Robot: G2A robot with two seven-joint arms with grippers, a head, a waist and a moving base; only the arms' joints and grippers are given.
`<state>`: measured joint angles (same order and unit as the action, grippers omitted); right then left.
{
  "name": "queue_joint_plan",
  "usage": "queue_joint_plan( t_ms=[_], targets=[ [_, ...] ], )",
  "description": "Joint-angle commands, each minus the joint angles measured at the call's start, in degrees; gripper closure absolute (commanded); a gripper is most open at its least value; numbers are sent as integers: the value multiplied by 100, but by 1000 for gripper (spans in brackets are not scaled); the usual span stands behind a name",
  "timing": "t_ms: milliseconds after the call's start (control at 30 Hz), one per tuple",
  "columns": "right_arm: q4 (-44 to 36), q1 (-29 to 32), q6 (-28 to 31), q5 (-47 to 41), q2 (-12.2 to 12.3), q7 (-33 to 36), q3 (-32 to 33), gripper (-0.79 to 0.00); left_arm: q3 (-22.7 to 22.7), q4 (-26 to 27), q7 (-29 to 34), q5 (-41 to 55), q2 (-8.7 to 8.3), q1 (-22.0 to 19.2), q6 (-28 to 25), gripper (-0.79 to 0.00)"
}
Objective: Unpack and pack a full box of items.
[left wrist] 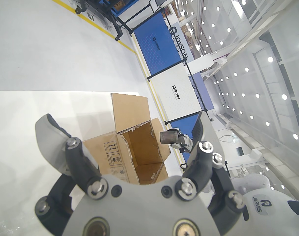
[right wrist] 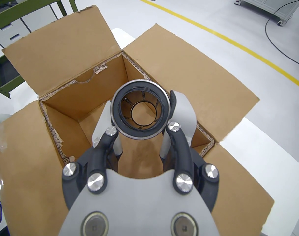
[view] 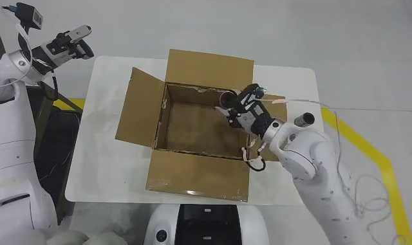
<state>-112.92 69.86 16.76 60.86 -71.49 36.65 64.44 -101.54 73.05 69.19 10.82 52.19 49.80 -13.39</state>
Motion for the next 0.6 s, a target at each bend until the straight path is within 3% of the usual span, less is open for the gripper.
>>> queue_joint_plan(
  t_ms=[0,567],
  targets=[
    [227,-240,-62,2,-41,90,-237,0,0,0,0,0,0,0,0,-785],
    [2526,-1549,-226,-148,-477,-312,-1723,0,0,0,0,0,0,0,0,-785]
  ],
)
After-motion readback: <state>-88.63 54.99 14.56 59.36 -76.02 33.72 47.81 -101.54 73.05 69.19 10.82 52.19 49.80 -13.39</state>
